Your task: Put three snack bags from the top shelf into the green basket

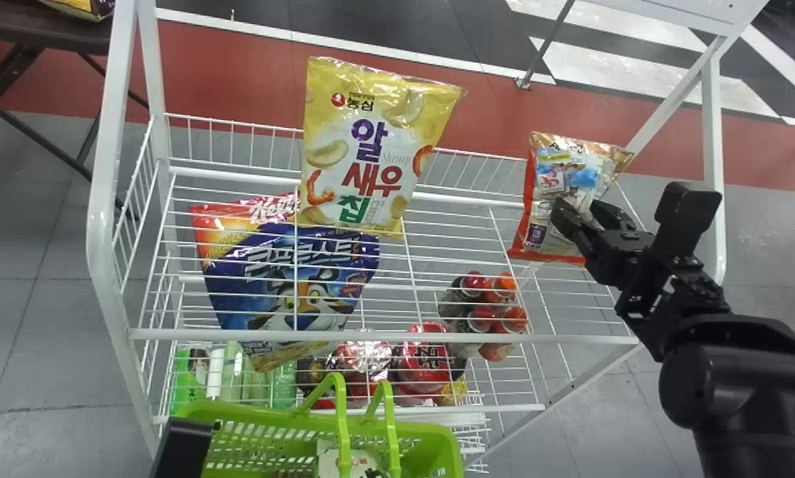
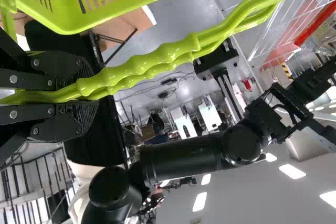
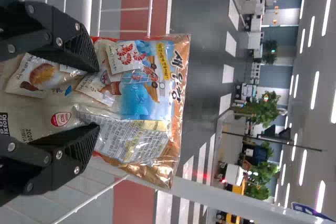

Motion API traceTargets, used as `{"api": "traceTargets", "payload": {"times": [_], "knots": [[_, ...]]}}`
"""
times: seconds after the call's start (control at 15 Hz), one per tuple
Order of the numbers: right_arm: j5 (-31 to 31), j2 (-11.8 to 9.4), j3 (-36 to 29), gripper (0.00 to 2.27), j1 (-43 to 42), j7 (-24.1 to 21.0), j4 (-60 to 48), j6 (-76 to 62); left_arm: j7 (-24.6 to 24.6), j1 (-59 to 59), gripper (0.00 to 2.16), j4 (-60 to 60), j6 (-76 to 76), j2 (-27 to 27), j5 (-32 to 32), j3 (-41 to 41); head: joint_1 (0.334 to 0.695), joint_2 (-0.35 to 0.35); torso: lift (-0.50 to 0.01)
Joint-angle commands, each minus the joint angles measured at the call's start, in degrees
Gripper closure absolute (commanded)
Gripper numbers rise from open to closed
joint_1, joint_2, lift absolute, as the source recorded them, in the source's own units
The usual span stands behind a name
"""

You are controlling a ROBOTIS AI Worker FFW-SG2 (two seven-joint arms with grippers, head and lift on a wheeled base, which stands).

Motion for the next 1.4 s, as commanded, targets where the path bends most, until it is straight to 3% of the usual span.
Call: {"api": "traceTargets", "payload": {"times": [0.0,0.27,0.47,0.87,1.07,1.33], "knots": [[-1.27,0.29,-1.31,2.25,2.49,-0.02,-2.24,-3.17,0.0,0.35,2.02,-0.2,-0.02,0.0,-0.09,0.0,0.695,-0.35,-0.047],[-4.78,1.6,-5.0,2.25,8.12,0.15,-10.06,-3.88,0.0,0.44,2.02,-0.38,-0.02,0.0,-0.18,-0.17,0.695,-0.35,-0.047],[-8.83,3.98,-9.04,2.25,13.74,2.7,-19.55,-0.71,0.09,0.44,2.02,-0.64,-0.02,0.0,-0.18,-0.17,0.695,-0.35,-0.047],[-19.64,11.36,-20.29,2.25,20.07,13.95,-34.4,26.71,0.18,0.53,2.02,-0.73,-0.19,0.0,-0.18,0.0,0.695,-0.35,-0.047],[-26.93,12.33,-24.07,2.25,21.04,19.22,-37.66,46.92,0.44,0.44,2.02,-0.82,-0.37,-0.09,-0.35,-0.17,0.695,-0.35,-0.047],[-32.2,13.38,-25.3,2.25,21.92,24.06,-38.62,64.44,0.44,0.35,2.02,-0.82,-0.19,-0.18,-0.35,0.0,0.695,-0.35,-0.047]]}}
